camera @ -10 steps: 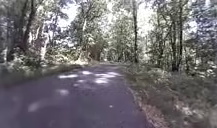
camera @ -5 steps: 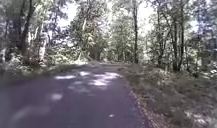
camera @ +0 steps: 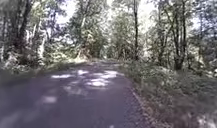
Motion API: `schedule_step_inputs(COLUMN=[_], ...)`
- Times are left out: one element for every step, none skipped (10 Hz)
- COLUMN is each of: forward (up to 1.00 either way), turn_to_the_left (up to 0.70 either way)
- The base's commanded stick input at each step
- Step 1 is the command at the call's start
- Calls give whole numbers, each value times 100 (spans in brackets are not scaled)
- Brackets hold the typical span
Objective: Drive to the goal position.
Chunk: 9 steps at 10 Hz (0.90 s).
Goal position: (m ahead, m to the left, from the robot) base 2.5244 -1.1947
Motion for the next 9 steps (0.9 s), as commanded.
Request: schedule_step_inputs(forward=[45, 45, 45, 45, 45, 45, 45, 45, 45], turn_to_the_left=[0, 0, 0, 0, 0, 0, 0, 0, 0])
